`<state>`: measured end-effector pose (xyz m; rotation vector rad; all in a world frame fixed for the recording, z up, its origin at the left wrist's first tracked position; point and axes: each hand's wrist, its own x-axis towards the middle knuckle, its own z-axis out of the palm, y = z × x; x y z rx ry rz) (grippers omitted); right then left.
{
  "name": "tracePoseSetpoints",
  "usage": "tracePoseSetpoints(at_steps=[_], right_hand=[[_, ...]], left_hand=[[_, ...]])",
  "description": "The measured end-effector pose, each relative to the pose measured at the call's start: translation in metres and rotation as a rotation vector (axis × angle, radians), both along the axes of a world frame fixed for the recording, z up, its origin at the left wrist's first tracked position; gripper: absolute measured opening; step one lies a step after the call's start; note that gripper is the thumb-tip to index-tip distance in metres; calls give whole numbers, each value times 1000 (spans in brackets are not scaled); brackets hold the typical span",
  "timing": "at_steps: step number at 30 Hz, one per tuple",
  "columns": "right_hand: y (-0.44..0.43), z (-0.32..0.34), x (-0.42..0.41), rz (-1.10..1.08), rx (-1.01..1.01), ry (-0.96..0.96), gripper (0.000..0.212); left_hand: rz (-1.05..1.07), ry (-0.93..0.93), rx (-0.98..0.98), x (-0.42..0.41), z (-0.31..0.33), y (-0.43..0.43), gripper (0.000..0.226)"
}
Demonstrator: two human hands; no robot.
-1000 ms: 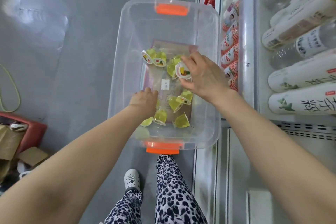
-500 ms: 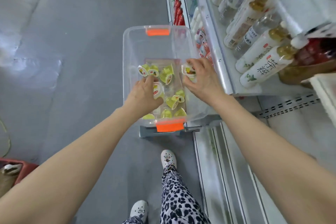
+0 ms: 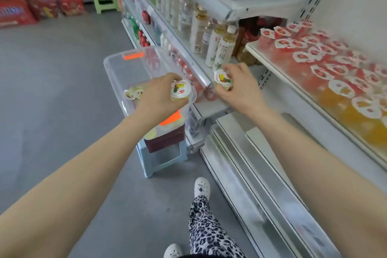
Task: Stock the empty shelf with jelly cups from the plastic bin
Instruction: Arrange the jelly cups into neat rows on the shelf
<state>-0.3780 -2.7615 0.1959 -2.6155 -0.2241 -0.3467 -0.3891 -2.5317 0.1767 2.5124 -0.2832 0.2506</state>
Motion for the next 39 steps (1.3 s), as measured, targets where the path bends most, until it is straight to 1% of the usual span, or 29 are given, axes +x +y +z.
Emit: tracePoseSetpoints(at_steps=[5,9,11,14,17,26,30,34,39], right_hand=[[-60,41,-64,-196,-22,-81,53],[-110,71,-118,-323,-43,-137,59],[-136,82,-143,-377,-64,-178,58],[-178,99,-179,-456,-103,-204,57],[-219,112,-215,-507,-115,-243,56],[-340,135,-341,-643,-153,-256,58],[-388,141,-403,-733,-141,-314,51],[-428,147,-471,-838,-136,-332,46],[-463,139,-545,-958,-135,-253,46]], left_hand=[[-198,-28,-63,-17,33,-64,48],[-331,-64,-35,-33,54,-125,48],[-401,-91,-35,-43,65,-156,48],[-466,-150,-24,-60,82,-206,49],[-526,-209,-62,-86,98,-256,51],[-678,-262,-116,-188,120,-389,56],[-733,-305,-146,-231,127,-441,54],[-786,-281,-173,-273,130,-491,58],[-878,-242,-223,-324,134,-543,65]])
